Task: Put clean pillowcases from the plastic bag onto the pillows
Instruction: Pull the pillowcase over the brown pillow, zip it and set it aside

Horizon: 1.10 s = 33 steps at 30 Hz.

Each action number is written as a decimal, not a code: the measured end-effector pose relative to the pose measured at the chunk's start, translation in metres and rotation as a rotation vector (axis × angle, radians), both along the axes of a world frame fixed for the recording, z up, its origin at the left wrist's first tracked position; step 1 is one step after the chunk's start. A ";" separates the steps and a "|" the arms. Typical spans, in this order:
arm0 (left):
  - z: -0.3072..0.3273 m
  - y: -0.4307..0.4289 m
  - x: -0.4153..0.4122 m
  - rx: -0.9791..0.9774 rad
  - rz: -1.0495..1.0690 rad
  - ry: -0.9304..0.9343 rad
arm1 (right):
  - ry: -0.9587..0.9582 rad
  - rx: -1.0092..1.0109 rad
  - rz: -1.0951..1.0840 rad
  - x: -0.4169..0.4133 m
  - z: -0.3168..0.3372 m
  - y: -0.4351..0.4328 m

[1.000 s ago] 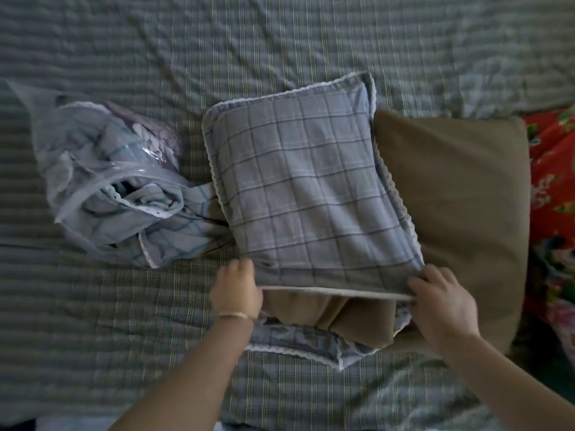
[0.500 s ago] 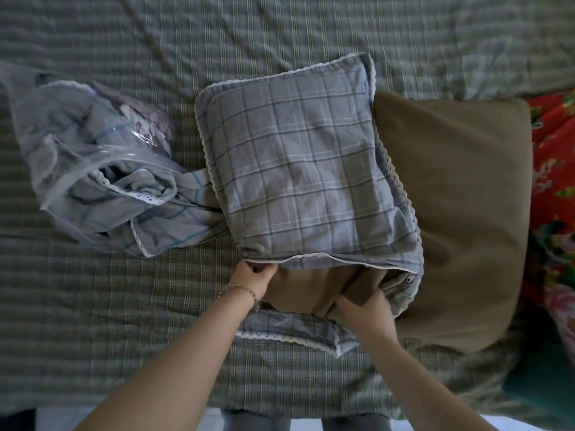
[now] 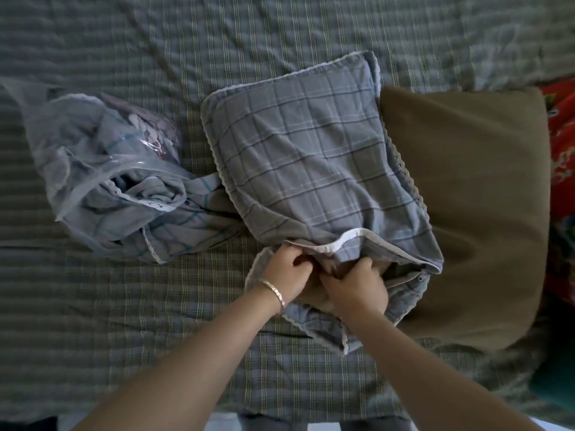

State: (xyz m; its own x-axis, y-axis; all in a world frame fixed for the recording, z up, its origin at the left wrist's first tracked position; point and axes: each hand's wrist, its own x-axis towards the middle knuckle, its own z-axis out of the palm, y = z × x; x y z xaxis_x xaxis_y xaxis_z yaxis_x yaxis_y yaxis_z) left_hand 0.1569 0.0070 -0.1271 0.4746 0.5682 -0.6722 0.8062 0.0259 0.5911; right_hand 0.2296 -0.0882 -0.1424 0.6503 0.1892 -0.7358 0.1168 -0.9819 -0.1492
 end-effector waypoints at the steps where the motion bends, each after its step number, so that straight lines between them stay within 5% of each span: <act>1: -0.003 0.001 -0.007 0.160 -0.226 0.044 | 0.003 0.025 0.067 0.006 0.005 -0.002; 4: -0.007 0.010 -0.016 0.455 -0.804 0.246 | -0.007 0.146 0.192 0.032 0.025 -0.005; 7: -0.005 0.025 -0.009 0.521 -0.952 0.313 | -0.020 0.192 0.301 0.058 0.044 -0.006; 13: -0.014 0.060 -0.018 0.730 -1.688 0.579 | 0.026 0.185 0.396 0.073 0.056 -0.010; 20: -0.012 0.061 -0.043 0.827 -1.839 0.089 | 0.121 0.300 0.110 0.094 0.059 -0.011; 23: -0.002 0.035 -0.062 0.628 -1.947 -0.180 | 0.159 0.299 0.119 0.096 0.059 -0.008; 26: 0.018 -0.001 -0.077 0.307 -1.974 0.112 | 0.190 0.312 0.096 0.092 0.064 -0.002; 29: 0.038 -0.023 -0.066 -0.070 -1.484 0.399 | 0.214 0.352 0.027 0.074 0.067 0.005; 33: 0.029 -0.036 -0.071 -0.412 -1.354 0.238 | 0.195 0.403 -0.006 0.034 0.067 0.013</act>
State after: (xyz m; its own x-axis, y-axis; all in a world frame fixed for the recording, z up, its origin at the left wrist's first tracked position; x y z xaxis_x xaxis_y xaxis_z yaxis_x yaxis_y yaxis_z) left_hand 0.0860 -0.0288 -0.0978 0.3386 -0.4728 -0.8135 0.4253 -0.6943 0.5806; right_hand 0.2638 -0.0751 -0.0759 0.5088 0.4828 -0.7127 0.0431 -0.8412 -0.5390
